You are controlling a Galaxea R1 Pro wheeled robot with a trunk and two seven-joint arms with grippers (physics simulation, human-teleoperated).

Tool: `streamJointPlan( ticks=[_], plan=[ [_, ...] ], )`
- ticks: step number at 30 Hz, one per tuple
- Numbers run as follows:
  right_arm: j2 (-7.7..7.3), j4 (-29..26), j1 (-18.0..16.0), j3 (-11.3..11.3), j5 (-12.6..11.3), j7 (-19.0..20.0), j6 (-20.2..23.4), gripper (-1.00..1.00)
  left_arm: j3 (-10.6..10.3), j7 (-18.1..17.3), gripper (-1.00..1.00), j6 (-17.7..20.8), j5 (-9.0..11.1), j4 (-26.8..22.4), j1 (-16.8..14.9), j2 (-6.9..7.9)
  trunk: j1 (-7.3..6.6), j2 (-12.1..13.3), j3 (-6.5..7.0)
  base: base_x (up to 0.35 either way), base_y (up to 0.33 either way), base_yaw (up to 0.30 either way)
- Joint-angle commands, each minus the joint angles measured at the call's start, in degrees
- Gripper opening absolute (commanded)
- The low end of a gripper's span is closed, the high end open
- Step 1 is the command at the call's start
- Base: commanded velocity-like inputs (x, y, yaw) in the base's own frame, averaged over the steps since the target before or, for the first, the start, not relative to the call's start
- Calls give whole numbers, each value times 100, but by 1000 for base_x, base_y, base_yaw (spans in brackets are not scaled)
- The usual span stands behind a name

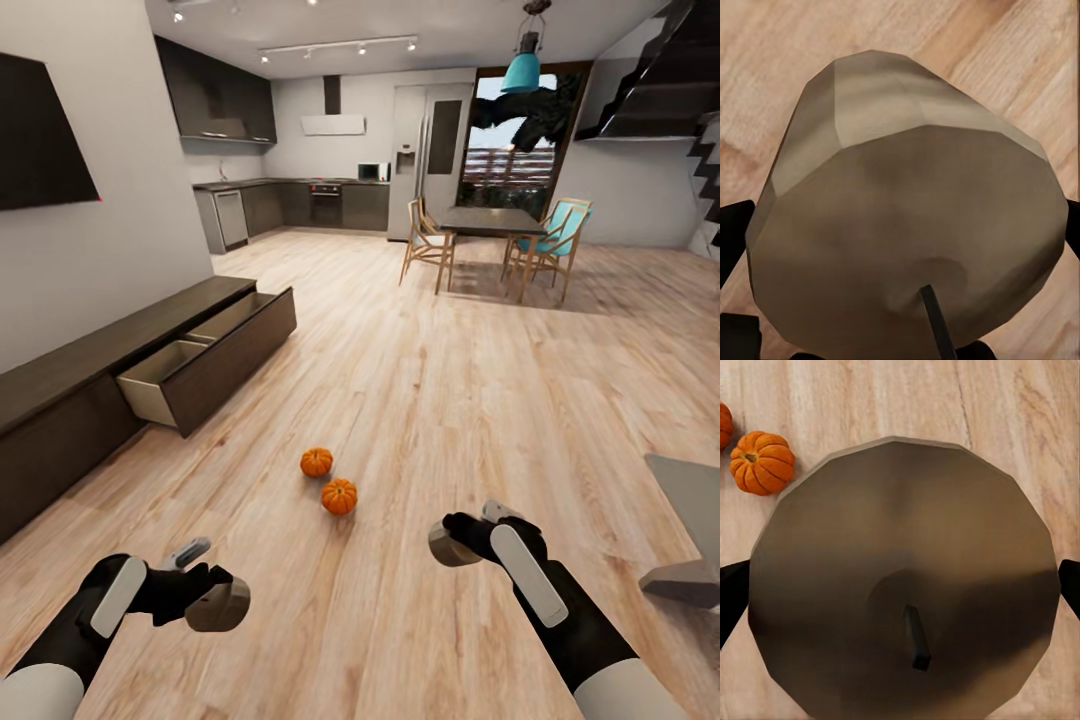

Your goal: Place each of the two pumpkins and all three candles from the living room inside a cabinet in the living room (use any cabinet), then make sure every cabinet is closed, and position the cauldron so it is next to a table in the living room.

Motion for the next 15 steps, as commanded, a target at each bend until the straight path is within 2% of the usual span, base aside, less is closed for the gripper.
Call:
streamJointPlan(
  ticks=[1,7,15],
  plan=[
    [-6,-7,-5,22,-46,-56,5,-100,7,10,-100,30,5,-4,-2,-2,-23,39,13,0,0,-15],
    [7,26,-5,30,-46,-54,9,-100,3,10,-100,27,5,-2,-1,-4,-155,280,121,0,0,-2],
    [9,76,-5,27,-111,-53,21,-100,9,10,-100,34,11,-9,-2,8,-155,280,121,0,0,-25]
  ],
)
